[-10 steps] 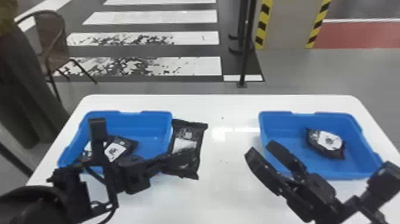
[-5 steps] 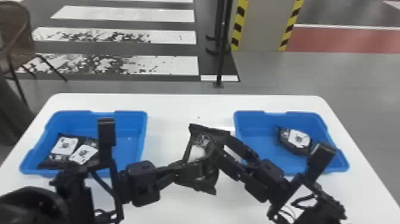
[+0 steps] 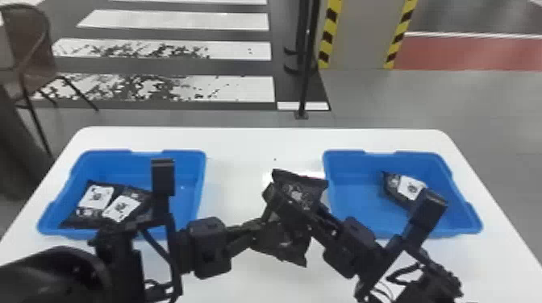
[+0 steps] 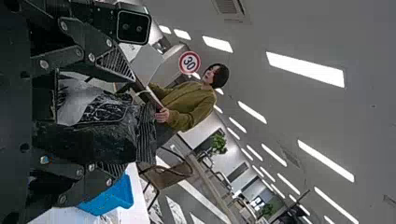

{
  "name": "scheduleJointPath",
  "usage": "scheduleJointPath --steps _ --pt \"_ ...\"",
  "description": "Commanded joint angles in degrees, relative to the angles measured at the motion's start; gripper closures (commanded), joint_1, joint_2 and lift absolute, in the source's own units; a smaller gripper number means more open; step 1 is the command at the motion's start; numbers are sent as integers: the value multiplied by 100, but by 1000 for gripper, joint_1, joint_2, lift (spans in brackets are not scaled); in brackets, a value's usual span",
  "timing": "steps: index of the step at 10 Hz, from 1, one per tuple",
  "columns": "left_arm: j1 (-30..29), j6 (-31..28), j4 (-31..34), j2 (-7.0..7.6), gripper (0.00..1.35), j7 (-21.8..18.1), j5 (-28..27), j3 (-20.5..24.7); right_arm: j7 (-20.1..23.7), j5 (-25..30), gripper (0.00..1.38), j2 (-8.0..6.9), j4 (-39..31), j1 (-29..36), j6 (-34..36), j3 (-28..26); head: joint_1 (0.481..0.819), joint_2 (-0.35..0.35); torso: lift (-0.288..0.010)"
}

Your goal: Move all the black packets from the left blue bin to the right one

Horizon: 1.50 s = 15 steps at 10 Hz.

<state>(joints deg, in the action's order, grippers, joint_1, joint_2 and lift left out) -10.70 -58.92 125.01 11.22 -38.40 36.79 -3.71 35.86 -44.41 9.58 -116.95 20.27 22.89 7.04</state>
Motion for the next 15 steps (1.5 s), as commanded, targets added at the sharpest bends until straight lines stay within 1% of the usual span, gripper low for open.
scheduleJointPath --steps 1,2,3,4,5,6,7,8,9,10,11,12,13,14,15 --pt "1 0 -6 3 1208 -1 11 -6 0 19 1276 0 2 12 -67 4 695 -34 -140" --pt "-13 -14 -6 3 1159 26 91 -18 0 19 1276 0 31 -16 -110 -7 695 -35 -140" --pt "-55 -155 -6 3 849 70 251 -18 0 30 1276 0 59 -44 -124 -30 695 -37 -140" --pt "-97 -183 -6 3 364 79 274 5 0 42 1276 17 73 -87 -138 -144 695 -44 -140" --pt "-167 -239 -6 3 73 79 320 74 0 99 1276 44 129 -143 -138 -339 695 -55 -140" --pt "-252 -239 -6 3 111 79 331 142 0 179 1274 96 284 -312 -138 -590 695 -72 -140" --pt "-350 -211 -6 3 167 79 343 211 -9 339 1276 184 551 -537 -138 -876 695 -84 -140" --pt "-463 -155 8 -15 177 79 377 337 -18 476 1276 290 1001 -916 -124 -1047 695 -114 -140" --pt "-575 -98 36 -32 177 79 377 519 -62 727 1276 413 1620 -1366 -124 -1150 695 -146 -140" --pt "-660 28 64 -59 177 79 343 691 -97 1002 1274 492 2224 -1802 -124 -1207 695 -172 -140" --pt "-716 197 106 -85 179 79 251 874 -185 1310 1257 527 2716 -2112 -124 -1356 695 -186 -140" --pt "-786 408 204 -129 179 105 45 1125 -360 1904 986 518 2998 -2280 -138 -1664 695 -193 -140" --pt "-913 520 331 -182 179 184 -92 1399 -633 2350 502 509 3096 -2294 -138 -1813 695 -210 -140" --pt "-1011 633 373 -225 179 246 -149 1651 -932 2556 127 492 3012 -2126 -264 -1813 695 -224 -140" --pt "-1011 647 373 -252 179 281 -320 1845 -1169 2681 59 474 2562 -1746 -433 -1824 695 -224 -140"
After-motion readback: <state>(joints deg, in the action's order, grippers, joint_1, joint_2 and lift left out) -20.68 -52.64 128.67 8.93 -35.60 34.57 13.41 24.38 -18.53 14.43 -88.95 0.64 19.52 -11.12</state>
